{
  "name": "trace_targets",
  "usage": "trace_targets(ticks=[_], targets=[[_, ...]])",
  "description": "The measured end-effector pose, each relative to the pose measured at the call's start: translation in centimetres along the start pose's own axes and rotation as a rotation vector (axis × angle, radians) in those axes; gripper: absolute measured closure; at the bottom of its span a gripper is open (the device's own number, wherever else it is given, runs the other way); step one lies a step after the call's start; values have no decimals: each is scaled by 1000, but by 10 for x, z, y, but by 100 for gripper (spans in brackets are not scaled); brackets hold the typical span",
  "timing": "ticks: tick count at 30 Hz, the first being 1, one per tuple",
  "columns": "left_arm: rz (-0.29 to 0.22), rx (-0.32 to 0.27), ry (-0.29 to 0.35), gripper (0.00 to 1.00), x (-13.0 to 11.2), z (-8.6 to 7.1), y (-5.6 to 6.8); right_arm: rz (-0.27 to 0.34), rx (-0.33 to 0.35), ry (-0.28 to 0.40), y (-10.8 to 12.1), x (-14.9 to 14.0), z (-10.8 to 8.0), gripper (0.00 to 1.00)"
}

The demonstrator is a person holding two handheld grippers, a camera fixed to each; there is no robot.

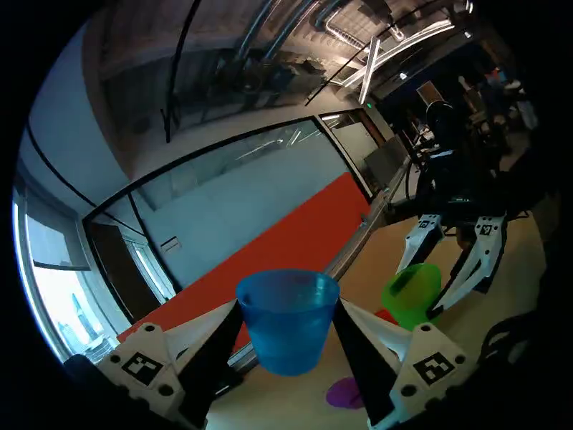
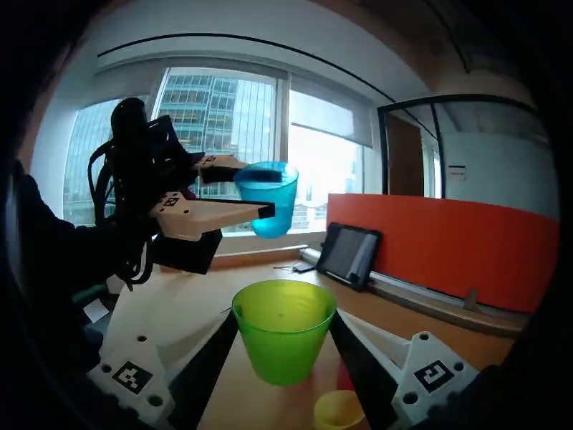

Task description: Pour water

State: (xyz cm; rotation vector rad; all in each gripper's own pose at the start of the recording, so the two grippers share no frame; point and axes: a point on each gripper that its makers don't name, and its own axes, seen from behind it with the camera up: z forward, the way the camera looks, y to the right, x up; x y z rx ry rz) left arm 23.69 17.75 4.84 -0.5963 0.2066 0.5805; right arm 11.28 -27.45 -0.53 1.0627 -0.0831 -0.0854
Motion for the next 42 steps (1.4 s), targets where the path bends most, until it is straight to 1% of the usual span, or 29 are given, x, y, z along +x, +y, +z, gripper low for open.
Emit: trace_targets(ticks=[2,8,15,23,29,35,42], targets=[[20,1,3,15,3,0,0,0,4,0,-2,-1,2,9],[110,20,9,15,12,-1,-4,6,18,3,-6,-3,6,9],[202,30,24,15,21,-3,-3,9,26,5,-10,-5,11,9],[282,42,41,15,31,1,-6,13,41,6,-15,-8,16,9],[339,47,50,15,38,3,-4,12,46,1,-17,-11,17,9],[394,45,59,15,44,5,0,12,53,-1,-20,-13,18,9],[456,60,66,15,50,6,-1,11,62,-4,-24,-15,19,9]])
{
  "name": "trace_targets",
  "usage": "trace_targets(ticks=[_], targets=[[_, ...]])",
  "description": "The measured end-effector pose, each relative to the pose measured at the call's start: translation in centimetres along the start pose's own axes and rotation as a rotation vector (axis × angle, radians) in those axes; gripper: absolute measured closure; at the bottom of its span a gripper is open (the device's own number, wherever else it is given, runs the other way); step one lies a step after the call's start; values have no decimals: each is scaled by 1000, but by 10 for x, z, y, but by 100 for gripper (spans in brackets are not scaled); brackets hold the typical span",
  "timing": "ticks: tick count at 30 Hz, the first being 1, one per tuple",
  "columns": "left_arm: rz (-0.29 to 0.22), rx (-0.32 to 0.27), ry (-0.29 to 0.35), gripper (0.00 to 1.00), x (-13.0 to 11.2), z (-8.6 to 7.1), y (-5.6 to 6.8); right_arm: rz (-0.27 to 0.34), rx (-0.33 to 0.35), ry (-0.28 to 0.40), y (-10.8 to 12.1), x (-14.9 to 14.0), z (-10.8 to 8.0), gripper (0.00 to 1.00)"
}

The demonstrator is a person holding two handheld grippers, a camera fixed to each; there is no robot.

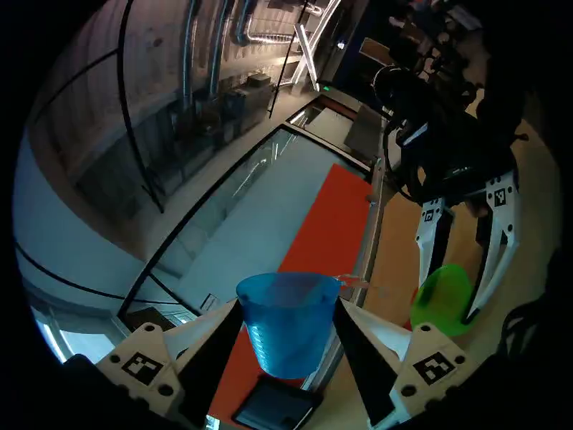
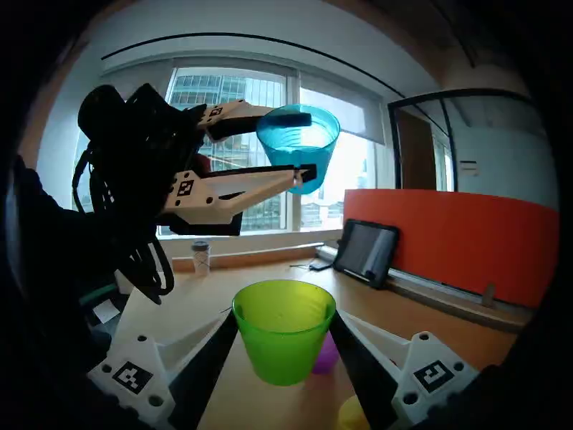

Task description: Pour water

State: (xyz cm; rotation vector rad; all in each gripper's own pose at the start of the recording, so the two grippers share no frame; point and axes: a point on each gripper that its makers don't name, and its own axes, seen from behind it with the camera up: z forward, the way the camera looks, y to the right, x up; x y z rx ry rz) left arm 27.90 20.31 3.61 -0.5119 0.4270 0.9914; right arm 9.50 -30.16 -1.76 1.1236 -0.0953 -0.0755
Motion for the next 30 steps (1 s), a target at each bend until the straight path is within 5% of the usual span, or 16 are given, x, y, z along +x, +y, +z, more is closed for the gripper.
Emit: trace_targets(ticks=[30], targets=[[177,30,16,15,15,-4,-9,-8,-4,8,1,8,-4,9]])
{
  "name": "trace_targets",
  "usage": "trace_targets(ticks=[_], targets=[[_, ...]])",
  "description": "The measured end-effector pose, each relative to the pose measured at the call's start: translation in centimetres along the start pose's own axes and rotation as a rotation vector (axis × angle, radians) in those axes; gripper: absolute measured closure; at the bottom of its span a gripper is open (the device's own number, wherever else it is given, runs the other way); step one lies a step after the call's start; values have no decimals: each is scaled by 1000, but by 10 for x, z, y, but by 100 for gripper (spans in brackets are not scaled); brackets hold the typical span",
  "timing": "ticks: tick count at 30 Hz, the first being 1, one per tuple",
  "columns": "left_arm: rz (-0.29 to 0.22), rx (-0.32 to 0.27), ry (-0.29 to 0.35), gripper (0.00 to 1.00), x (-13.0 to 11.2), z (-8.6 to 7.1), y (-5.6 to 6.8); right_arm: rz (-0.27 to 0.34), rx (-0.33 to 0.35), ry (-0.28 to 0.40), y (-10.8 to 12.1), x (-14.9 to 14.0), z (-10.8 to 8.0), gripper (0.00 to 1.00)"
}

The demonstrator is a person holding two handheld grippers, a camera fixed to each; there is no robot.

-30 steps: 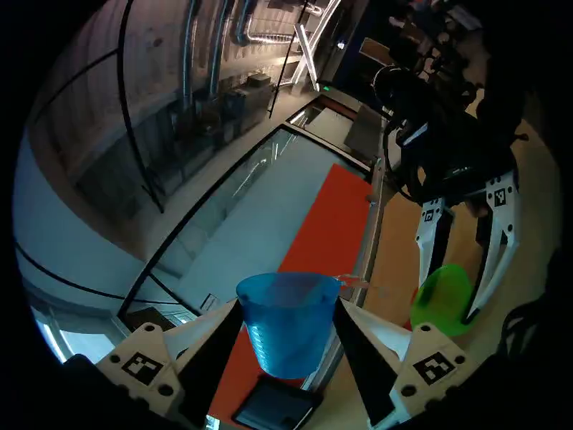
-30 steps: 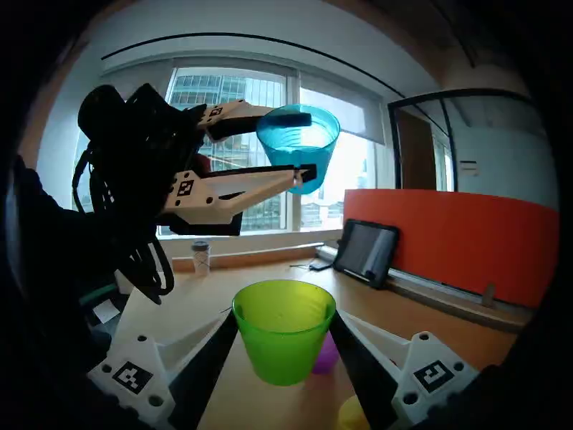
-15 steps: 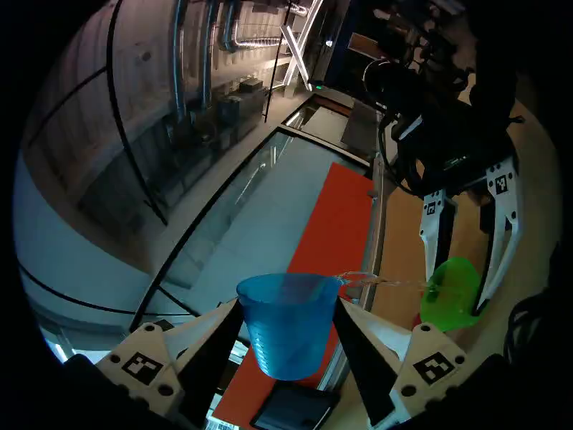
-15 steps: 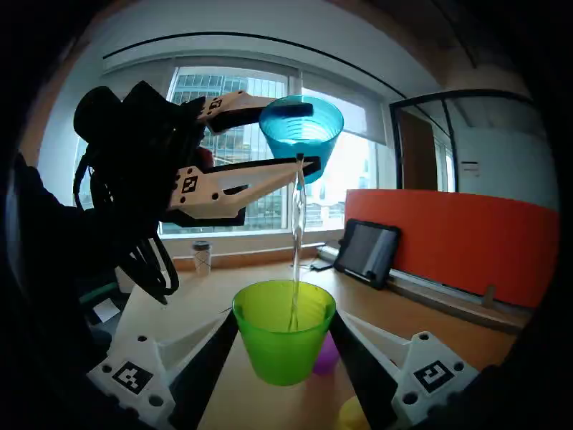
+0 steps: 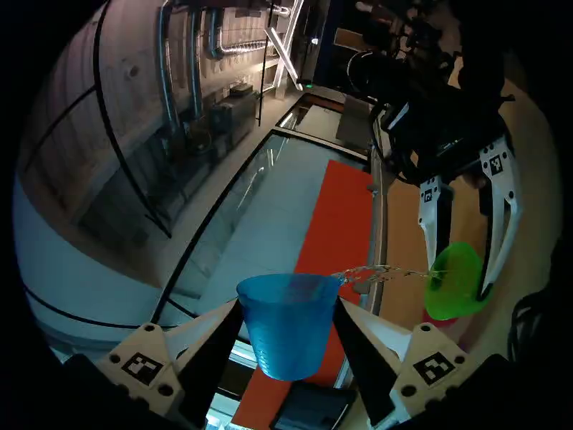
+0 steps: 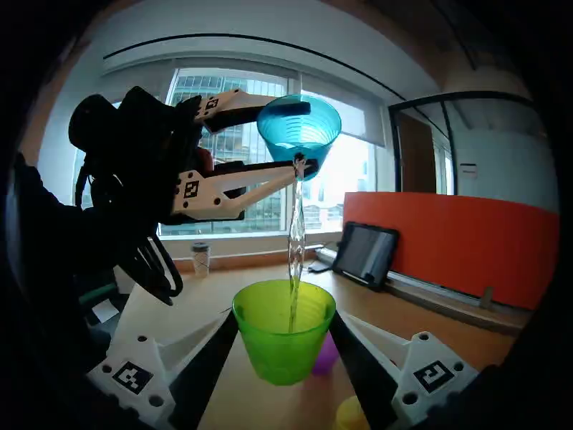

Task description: Pour water

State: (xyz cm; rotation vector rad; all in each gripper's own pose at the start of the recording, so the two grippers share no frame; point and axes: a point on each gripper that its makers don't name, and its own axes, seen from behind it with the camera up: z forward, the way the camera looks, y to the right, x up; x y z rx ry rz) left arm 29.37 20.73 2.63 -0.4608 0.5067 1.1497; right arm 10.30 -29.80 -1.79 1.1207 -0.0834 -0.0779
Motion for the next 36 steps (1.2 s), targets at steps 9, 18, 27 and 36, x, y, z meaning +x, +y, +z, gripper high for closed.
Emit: trace_targets(ticks=[9,18,27,36], targets=[[53,14,4,15,5,-1,-7,-4,-2,1,1,-1,-1,9],[107,29,17,15,11,-1,-10,-7,-7,7,3,1,-3,9],[155,38,29,15,16,-3,-16,-8,-10,10,3,2,-3,9],[199,46,37,15,20,-3,-18,-13,-9,13,3,2,-2,9]])
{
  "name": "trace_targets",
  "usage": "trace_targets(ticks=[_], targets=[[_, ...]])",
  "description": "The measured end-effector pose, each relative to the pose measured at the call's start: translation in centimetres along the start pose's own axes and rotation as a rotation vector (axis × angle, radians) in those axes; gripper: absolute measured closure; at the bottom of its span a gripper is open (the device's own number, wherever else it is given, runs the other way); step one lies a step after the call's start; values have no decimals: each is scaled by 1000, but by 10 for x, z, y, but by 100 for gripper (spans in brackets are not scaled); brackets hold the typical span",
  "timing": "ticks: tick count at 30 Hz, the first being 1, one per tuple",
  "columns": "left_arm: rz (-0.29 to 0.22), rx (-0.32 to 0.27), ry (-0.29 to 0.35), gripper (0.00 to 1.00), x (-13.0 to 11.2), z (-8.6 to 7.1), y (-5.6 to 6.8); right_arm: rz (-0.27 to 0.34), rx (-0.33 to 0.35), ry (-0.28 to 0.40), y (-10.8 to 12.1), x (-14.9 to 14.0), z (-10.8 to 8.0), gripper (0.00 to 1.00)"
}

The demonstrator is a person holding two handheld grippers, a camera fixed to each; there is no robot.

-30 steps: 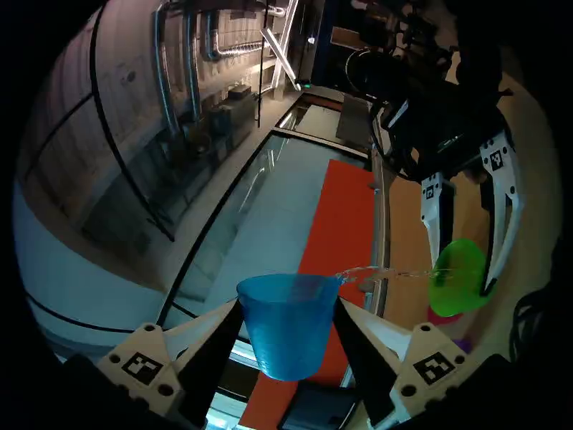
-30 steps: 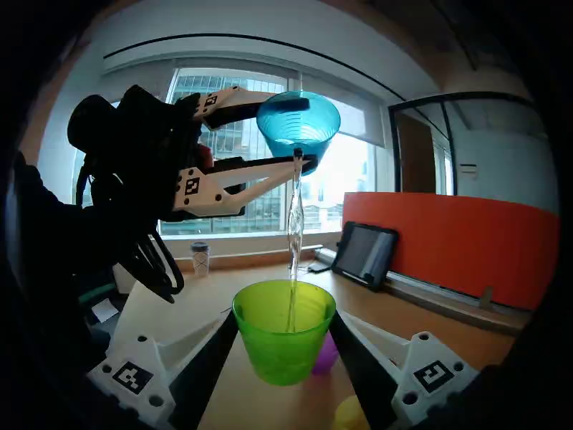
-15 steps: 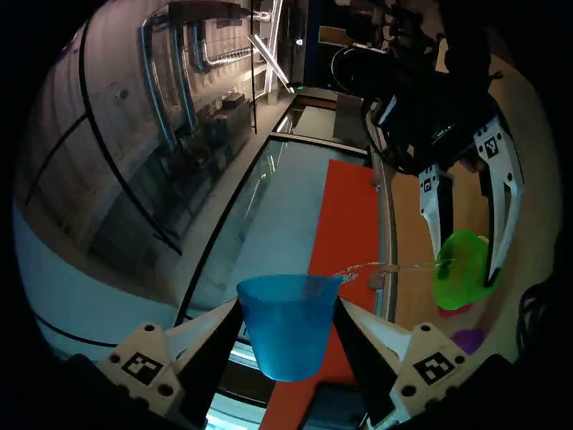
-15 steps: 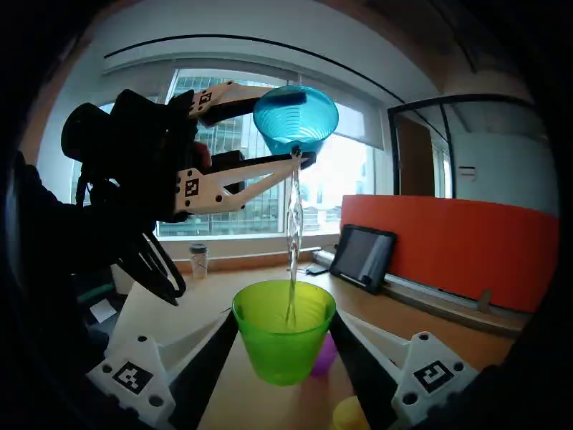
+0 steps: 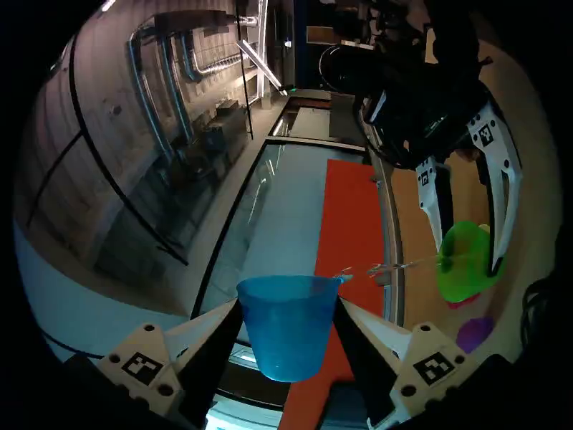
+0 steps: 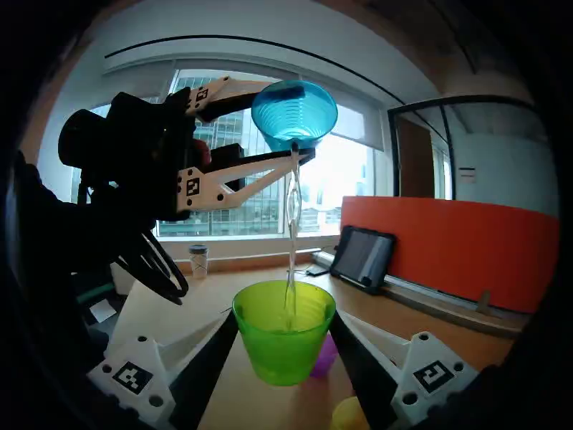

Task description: Pour water

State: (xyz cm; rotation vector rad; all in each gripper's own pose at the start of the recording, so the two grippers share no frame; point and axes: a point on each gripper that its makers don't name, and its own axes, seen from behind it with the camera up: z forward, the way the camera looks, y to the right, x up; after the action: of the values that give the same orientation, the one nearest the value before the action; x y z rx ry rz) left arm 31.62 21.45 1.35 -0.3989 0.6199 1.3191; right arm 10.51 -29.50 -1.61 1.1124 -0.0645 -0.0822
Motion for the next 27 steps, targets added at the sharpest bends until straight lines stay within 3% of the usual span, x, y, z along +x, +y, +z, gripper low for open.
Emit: trace_targets(ticks=[27], targets=[[195,18,31,15,18,-4,0,-1,-1,11,1,4,-1,10]])
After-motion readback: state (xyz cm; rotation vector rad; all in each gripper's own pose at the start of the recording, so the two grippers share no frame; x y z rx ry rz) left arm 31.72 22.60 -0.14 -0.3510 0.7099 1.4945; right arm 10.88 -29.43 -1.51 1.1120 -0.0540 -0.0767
